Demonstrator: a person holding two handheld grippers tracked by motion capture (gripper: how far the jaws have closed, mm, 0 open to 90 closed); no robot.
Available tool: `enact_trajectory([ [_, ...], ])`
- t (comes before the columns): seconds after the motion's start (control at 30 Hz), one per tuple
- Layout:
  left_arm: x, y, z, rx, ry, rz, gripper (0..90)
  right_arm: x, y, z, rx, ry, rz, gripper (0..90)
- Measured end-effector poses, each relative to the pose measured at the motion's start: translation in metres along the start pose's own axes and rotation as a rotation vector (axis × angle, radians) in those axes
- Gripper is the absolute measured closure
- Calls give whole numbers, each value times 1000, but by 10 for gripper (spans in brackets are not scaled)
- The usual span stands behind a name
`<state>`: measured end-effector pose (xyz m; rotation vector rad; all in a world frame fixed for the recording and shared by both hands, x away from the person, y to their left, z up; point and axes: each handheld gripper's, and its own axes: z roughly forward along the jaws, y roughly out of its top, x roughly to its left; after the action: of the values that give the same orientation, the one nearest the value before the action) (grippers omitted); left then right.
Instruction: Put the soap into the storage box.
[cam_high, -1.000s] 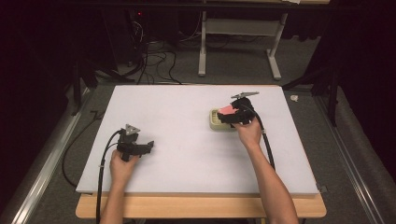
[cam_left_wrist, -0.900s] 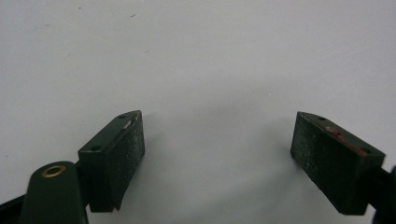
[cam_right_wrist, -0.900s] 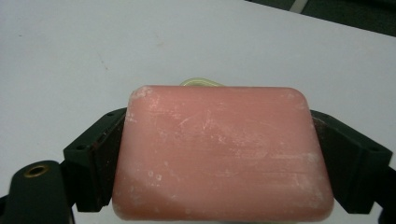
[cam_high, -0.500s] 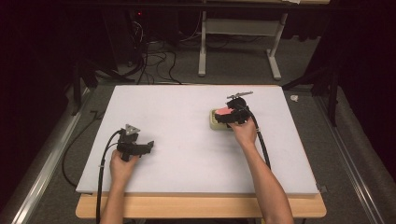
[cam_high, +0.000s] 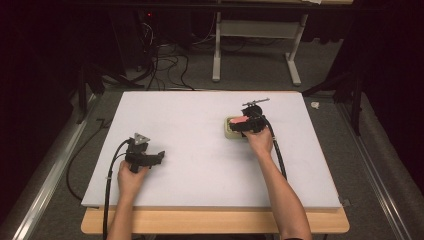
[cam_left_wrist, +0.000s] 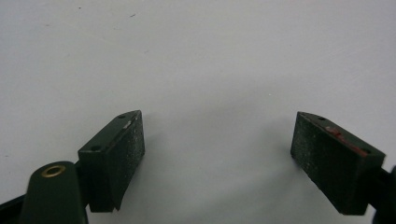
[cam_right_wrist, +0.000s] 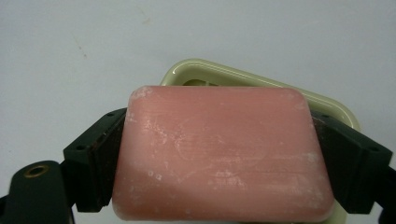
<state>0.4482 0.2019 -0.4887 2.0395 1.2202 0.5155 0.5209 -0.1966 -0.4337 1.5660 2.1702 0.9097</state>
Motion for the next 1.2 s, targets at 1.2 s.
enact_trajectory([
  [1.2,0,0,0,2,0,0,179,-1,0,6,20,-61,41,133],
])
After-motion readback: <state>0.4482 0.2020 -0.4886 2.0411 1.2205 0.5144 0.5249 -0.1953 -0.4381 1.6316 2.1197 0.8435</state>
